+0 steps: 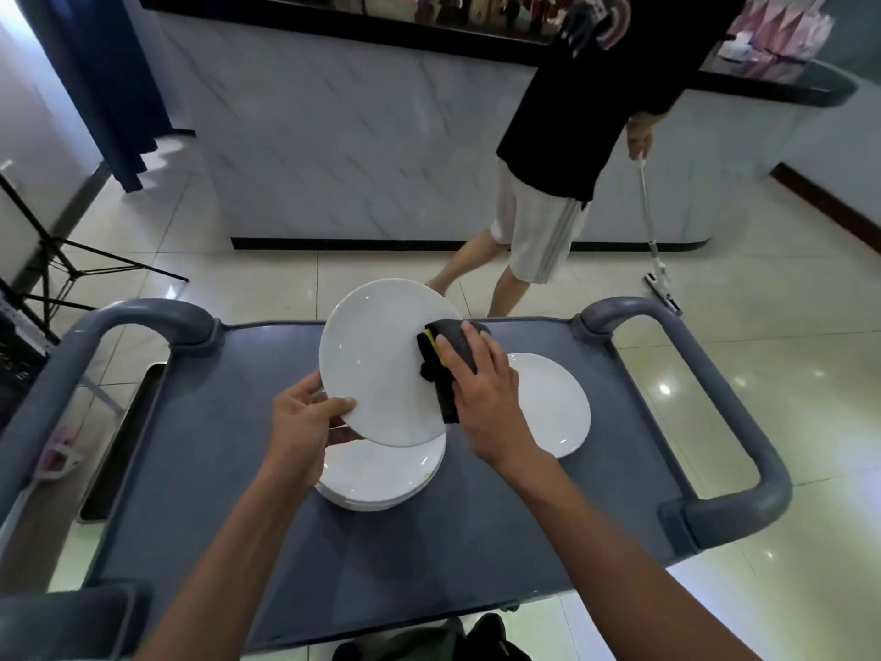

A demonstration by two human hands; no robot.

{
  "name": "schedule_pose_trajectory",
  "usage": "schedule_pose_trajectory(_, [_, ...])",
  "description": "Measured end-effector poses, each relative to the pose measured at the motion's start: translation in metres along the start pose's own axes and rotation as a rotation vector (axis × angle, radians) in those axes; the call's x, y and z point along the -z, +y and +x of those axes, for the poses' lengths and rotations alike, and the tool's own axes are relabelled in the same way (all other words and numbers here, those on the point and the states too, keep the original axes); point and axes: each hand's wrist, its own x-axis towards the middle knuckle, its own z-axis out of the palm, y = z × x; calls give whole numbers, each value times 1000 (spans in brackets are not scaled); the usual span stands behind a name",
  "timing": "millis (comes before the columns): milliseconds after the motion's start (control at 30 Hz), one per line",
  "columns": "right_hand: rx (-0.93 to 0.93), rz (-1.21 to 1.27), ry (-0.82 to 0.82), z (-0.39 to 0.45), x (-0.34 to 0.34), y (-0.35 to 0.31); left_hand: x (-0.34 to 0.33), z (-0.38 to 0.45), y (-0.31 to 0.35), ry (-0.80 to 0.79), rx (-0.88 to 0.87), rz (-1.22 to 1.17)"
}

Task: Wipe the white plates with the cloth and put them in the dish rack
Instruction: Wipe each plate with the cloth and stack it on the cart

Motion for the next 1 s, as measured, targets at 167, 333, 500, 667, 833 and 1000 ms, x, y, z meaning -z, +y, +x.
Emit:
schedule_pose_trajectory(167, [9,-53,14,25,10,-1,2,-3,0,-52,20,12])
schedule_pose_trajectory(333, [93,-46,39,45,17,-15,0,-7,5,-75,33,13])
schedule_pose_trajectory(500, [239,-1,50,50,16,-38,-6,-12,3,-91,50,4])
schedule_pose_trajectory(667, [365,42,-36,36,11,-50,-4,-14,1,-71,43,-14])
schedule_pose_trajectory(833, [393,81,-82,9,5,-45,-1,-13,5,-25,17,-20])
schedule_pose_trajectory(1000, [261,115,-61,-14,4,-24,-1,-9,12,31,-20,-21])
